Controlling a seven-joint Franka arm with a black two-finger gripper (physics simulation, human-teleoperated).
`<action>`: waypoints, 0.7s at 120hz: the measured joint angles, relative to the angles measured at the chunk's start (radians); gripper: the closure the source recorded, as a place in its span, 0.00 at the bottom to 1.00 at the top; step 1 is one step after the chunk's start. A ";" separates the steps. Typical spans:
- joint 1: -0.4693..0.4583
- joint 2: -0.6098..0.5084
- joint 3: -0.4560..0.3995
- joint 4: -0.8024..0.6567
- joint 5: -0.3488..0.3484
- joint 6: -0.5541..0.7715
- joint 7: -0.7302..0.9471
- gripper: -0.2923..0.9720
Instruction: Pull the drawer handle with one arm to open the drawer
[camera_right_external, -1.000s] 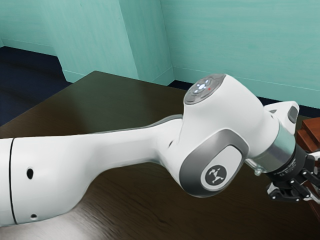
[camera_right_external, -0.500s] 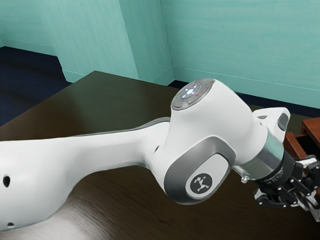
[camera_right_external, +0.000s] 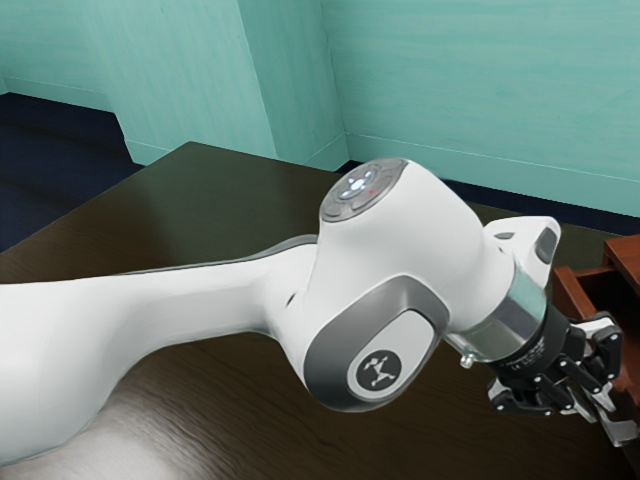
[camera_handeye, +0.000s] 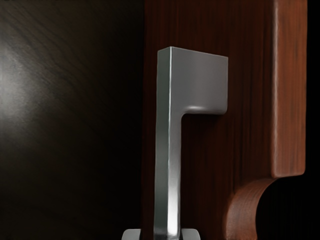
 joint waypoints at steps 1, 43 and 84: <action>0.000 -0.001 0.000 -0.001 0.000 0.000 0.000 0.77; -0.015 -0.040 0.028 -0.046 -0.001 -0.001 0.002 0.77; -0.014 -0.078 0.042 -0.082 -0.001 -0.001 0.004 0.77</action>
